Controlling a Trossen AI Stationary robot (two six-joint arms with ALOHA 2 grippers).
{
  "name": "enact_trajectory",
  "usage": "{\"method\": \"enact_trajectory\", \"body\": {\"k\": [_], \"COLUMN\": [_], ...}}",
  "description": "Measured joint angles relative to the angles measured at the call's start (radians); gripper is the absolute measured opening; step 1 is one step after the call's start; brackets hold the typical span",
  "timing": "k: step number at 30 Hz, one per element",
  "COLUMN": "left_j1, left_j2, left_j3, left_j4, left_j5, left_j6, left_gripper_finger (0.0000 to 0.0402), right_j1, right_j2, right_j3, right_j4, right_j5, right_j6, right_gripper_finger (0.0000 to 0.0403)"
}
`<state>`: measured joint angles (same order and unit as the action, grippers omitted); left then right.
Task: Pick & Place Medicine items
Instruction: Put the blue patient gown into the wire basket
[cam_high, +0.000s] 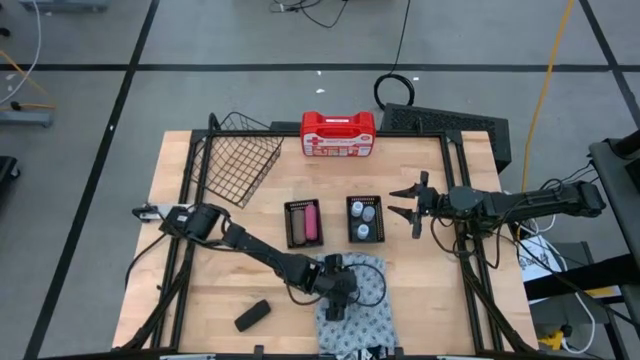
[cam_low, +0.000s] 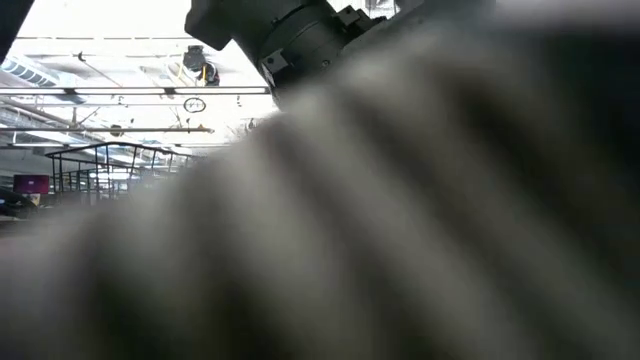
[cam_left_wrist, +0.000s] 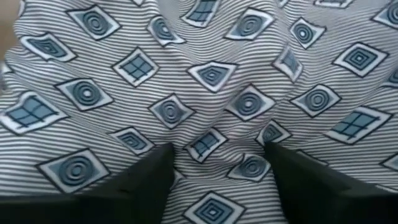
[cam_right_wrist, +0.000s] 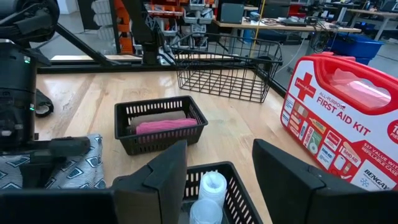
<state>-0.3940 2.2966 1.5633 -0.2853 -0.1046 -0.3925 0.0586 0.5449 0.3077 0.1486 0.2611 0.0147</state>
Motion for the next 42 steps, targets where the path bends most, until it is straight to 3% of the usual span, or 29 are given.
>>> {"method": "enact_trajectory", "body": {"k": [8, 10, 17, 30, 36, 42], "left_j1": [0.02, 0.023, 0.019, 0.016, 0.004, 0.005], "left_j2": [0.013, 0.021, 0.008, -0.229, -0.3, -0.277], "left_j3": [-0.001, -0.001, -0.005, -0.012, -0.009, -0.008], "left_j4": [0.015, 0.024, 0.09, 0.05, 0.039, -0.009], "left_j5": [0.094, 0.112, 0.115, -0.034, -0.083, -0.063], "left_j6": [-0.04, -0.059, -0.003, 0.157, 0.175, 0.12], "left_gripper_finger": [0.0039, 0.0017, 0.0011, 0.0011, 0.0011, 0.001], "right_j1": [0.0, 0.0, 0.0, 0.0, 0.0, 0.0], "right_j2": [0.0, 0.0, 0.001, 0.006, 0.006, 0.006], "right_j3": [0.0, 0.0, 0.0, 0.0, 0.0, 0.0], "right_j4": [0.0, -0.002, -0.003, 0.001, 0.003, 0.002], "right_j5": [0.0, 0.0, 0.0, 0.0, 0.0, 0.0], "right_j6": [0.0, 0.0, 0.0, 0.0, 0.0, 0.0], "right_gripper_finger": [0.0171, 0.0171, 0.0171, 0.0171, 0.0171, 0.0171]}}
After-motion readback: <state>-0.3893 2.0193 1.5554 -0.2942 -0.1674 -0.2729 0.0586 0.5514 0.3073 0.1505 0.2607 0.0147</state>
